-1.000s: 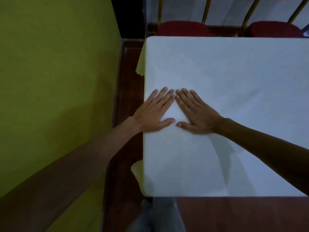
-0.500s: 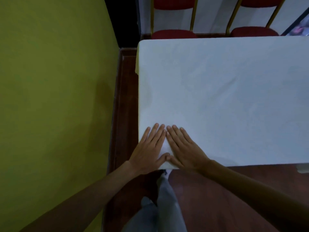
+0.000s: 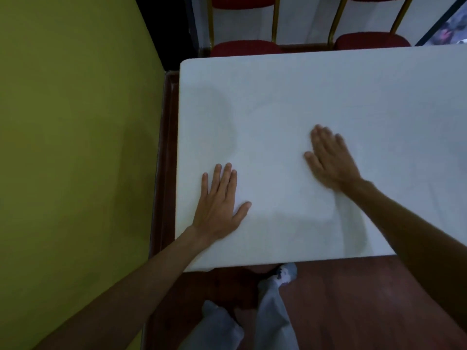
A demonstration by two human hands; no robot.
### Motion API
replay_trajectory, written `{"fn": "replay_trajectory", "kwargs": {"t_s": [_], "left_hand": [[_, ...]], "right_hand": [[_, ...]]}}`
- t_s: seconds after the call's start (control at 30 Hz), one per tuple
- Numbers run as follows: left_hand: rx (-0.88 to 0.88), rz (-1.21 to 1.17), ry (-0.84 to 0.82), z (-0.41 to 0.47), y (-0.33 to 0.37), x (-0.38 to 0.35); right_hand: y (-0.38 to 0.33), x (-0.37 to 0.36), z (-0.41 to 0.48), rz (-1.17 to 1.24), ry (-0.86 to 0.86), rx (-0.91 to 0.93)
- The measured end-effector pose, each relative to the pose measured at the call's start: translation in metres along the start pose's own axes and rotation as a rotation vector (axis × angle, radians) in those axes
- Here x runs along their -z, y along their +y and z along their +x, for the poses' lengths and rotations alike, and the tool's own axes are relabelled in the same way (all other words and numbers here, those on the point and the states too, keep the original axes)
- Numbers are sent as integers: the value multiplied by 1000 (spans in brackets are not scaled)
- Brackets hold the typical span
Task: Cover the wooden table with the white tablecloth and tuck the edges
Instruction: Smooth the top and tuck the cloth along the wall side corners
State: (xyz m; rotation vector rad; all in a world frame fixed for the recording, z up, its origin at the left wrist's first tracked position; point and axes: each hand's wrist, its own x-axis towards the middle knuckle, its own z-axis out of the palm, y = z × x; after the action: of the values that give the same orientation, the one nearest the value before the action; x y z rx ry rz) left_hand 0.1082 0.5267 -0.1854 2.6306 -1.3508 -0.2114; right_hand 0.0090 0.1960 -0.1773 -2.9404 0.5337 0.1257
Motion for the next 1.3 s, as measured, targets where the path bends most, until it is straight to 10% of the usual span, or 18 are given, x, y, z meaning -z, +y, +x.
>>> {"fn": "replay_trajectory", "kwargs": {"t_s": [0.3, 0.57, 0.83, 1.17, 1.3], "left_hand": [[185, -1, 35, 106, 30, -5], [255, 34, 44, 149, 39, -2], [304, 76, 50, 272, 45, -4], [299, 94, 53, 268, 43, -5], [313, 105, 46, 269, 45, -2]], "right_hand": [[-25, -5, 11, -80, -55, 559], [95, 41, 119, 38, -69, -77], [50, 34, 169, -28, -92, 373], [262, 77, 176, -19, -112, -290], [224, 65, 164, 35, -53, -185]]}}
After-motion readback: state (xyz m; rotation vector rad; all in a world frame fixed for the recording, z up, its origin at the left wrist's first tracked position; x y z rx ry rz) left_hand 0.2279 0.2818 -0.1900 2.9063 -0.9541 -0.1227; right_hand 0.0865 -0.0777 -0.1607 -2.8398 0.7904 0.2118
